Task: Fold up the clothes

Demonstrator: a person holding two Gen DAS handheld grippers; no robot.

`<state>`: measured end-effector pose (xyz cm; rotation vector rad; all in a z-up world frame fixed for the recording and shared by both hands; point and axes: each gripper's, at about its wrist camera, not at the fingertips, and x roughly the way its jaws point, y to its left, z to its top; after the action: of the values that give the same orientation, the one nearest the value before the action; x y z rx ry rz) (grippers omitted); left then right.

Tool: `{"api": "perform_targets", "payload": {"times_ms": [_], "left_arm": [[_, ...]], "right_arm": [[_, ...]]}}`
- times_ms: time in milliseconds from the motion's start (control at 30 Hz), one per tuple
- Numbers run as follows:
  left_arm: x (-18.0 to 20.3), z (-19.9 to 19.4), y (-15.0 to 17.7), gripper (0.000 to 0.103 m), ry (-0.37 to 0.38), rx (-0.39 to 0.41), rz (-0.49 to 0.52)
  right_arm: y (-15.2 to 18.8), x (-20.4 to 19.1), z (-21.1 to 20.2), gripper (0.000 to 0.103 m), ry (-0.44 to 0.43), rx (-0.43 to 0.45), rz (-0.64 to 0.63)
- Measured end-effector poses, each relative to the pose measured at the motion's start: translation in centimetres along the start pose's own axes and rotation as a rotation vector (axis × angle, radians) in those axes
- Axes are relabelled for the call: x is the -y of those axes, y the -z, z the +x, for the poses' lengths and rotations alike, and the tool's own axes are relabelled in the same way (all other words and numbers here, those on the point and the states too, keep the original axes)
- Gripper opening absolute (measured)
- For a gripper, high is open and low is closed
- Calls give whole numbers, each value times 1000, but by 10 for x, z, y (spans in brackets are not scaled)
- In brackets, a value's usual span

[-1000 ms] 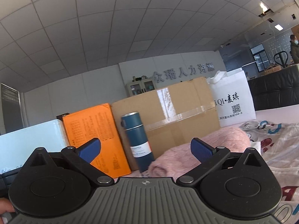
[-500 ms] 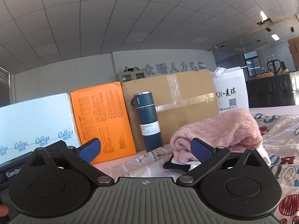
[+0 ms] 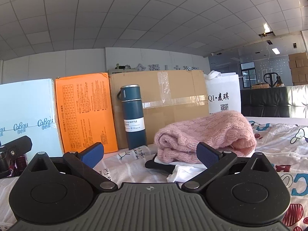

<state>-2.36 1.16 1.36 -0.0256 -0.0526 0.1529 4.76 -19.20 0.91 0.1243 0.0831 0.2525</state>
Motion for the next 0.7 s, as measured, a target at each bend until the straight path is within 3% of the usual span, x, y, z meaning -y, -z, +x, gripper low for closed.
{"api": "perform_targets", "payload": {"times_ms": [167,700], "left_arm": [[-4,5,1,103,29,-28,-21],[4,2,2,103,66,-15,17]], "right_arm": [[1,0,0,103,-1,4,-4],[3,-5,-3,103,10,14,-35]]}}
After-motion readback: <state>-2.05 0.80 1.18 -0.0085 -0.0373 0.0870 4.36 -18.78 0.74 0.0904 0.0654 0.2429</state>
